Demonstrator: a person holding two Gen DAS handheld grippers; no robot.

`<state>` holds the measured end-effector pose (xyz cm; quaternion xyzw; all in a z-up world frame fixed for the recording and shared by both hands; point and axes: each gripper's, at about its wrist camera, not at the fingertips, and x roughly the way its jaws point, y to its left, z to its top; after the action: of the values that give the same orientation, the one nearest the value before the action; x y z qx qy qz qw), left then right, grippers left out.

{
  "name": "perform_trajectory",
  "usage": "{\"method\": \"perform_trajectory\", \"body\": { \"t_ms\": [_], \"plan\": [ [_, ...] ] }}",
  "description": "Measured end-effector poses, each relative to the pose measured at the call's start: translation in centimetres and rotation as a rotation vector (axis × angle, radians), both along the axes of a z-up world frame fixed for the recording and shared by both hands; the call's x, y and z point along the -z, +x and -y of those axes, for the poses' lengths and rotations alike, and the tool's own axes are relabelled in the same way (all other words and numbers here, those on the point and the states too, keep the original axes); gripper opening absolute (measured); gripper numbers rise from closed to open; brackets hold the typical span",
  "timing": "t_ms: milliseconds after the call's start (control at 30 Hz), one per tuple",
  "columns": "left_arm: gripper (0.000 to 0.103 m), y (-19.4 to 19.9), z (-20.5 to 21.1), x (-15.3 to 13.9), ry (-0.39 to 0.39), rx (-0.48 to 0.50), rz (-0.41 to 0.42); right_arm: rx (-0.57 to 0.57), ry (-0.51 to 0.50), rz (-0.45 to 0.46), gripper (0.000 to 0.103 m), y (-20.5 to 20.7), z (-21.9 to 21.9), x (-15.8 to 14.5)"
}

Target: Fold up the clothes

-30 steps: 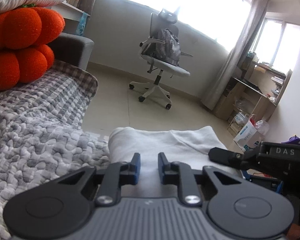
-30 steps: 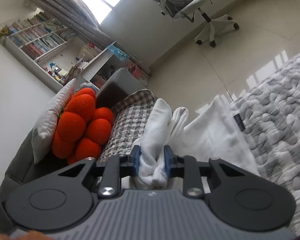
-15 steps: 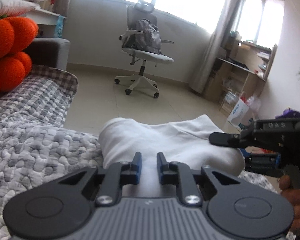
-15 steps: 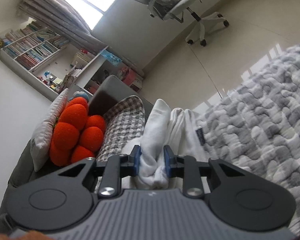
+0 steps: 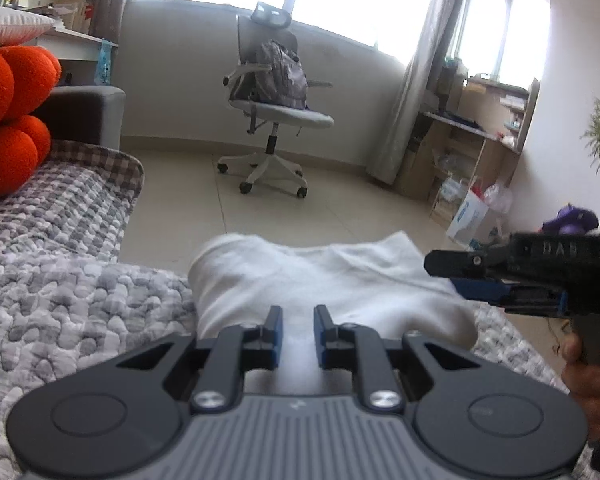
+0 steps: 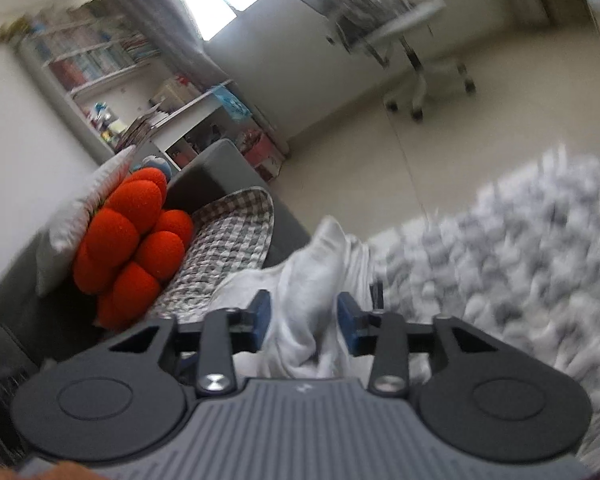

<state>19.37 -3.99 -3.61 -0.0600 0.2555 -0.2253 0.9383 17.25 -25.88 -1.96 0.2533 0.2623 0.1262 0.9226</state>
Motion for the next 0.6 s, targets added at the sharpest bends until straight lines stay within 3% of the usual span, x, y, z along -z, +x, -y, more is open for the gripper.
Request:
{"method": "perform_trajectory", "body": {
  "t_ms": [133,267,400,600],
  "plan": [
    [0.016,-0.6,0.4,-0.7,-0.019,0.029,0.037,-0.020,-0.199,0.126,0.043,-1.6,-2.3,-0.8],
    [0.016,-1.1,1.7,-0.3,0.027,0.092,0.049,-0.087,-0.365,0.219,0.041,-2.6,-4.6,-0.2],
    [0.016,-1.7,2.7,0.8,0.110,0.126,0.069,-0.121,-0.494,0.216,0.036,-2.7,-5.9,1.6],
    [0.016,-2.7,2.8,2.3,0.167,0.181,0.119,-0.142,-0.601,0.180,0.034,-2.8,-6.2,4.1]
  ]
}}
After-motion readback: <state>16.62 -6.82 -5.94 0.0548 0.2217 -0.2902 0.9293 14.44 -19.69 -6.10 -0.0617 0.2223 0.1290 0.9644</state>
